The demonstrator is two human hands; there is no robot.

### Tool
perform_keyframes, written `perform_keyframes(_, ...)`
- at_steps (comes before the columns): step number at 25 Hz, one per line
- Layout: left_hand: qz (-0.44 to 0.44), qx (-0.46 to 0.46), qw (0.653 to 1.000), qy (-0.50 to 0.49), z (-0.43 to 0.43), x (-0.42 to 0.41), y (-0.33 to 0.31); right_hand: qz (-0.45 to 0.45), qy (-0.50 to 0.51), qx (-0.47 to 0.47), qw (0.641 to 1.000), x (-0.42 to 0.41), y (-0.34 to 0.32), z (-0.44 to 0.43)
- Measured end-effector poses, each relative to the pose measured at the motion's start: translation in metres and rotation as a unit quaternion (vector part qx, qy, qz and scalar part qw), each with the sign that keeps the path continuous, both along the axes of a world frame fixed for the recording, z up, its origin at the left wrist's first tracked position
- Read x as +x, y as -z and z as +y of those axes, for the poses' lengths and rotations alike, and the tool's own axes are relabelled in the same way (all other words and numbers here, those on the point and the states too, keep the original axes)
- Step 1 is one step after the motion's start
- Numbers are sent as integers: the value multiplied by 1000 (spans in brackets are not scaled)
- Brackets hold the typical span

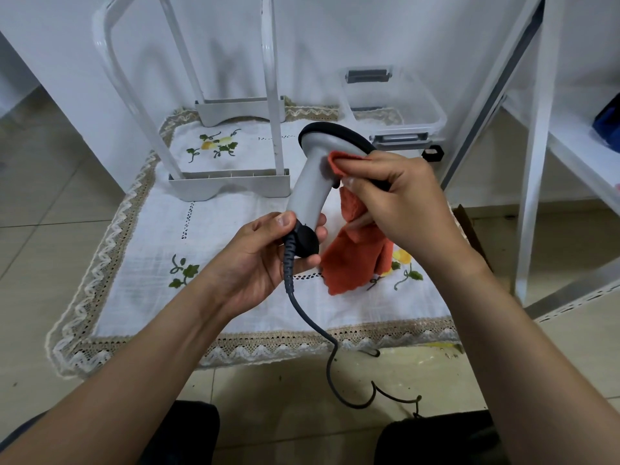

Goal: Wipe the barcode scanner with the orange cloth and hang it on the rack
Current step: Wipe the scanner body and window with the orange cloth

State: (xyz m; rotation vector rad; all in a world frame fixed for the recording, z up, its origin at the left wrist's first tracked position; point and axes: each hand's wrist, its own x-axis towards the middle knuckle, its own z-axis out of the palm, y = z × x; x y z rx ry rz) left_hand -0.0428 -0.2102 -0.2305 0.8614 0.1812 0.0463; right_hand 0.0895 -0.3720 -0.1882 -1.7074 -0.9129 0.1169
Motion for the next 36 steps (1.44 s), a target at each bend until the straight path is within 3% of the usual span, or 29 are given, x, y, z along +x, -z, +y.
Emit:
perform_keyframes(5,3,4,1000,-8,0,-1,-2,7,-35,-17,999,-1,0,0)
perform_keyframes(14,21,-9,1000,-11,2,2,-1,-7,-1,18,1000,-5,-3,3)
perform_keyframes(21,27,-7,1000,-8,-2,1,-3,-53,-44,-59,996,-9,-2,3)
perform_keyframes(25,20,7,1000,-3,-4,-1,-6,-37,14,-45,998,-5,-3,3)
perform_keyframes(36,65,72,995,-32,-6,-2,-8,-54,2,-120,991,-11,-12,1)
